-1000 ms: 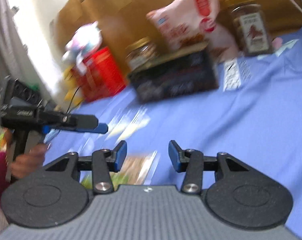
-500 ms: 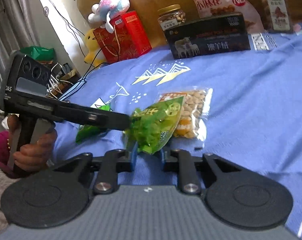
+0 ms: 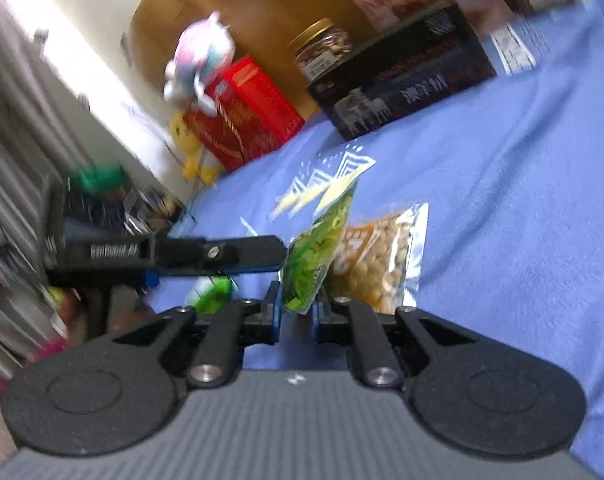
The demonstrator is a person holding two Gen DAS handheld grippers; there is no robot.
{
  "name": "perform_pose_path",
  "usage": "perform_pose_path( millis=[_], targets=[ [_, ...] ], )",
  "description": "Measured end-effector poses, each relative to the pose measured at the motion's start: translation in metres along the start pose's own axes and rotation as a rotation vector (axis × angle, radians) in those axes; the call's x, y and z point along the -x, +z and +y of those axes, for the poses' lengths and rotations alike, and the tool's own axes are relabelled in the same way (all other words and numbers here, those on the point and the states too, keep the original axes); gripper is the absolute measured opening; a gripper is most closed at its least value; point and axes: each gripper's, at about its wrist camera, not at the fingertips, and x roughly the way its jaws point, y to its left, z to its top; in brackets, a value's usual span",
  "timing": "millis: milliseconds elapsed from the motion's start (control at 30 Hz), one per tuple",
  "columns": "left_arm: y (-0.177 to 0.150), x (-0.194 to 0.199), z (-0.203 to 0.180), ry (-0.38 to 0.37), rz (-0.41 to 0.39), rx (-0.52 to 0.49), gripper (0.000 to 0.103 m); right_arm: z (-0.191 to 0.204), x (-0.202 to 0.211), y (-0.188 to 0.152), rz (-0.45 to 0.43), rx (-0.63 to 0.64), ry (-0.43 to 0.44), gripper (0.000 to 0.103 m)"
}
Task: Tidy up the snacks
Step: 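Carry the green pickle bag with the left gripper over the tin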
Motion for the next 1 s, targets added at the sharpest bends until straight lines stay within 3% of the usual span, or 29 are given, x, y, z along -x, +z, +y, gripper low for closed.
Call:
perform_pose_path(
  millis=[167, 600, 800, 933, 1000],
  targets=[
    [0.026, -0.004, -0.008, 0.016, -0.035, -0.03, 0.043, -0.012, -0.003, 0.025, -0.029, -0.086, 0.067, 0.015],
    [0.122, -0.032, -0.014, 0.093, -0.141, -0.077, 0.043, -0.007, -0.032, 0.116, -0.129, 0.068, 0.05, 0.015],
    [0.165, -0.06, -0.016, 0.128, -0.169, -0.121, 0.043, -0.021, -0.043, 0.159, -0.185, 0.086, 0.01, 0.015],
    [0.185, -0.086, -0.004, 0.163, -0.165, -0.076, 0.043, -0.03, -0.059, 0.181, -0.192, 0.131, -0.066, 0.015],
    [0.188, -0.096, 0.003, 0.181, -0.159, -0.056, 0.043, -0.033, -0.069, 0.186, -0.186, 0.166, -0.12, 0.02]
  ],
)
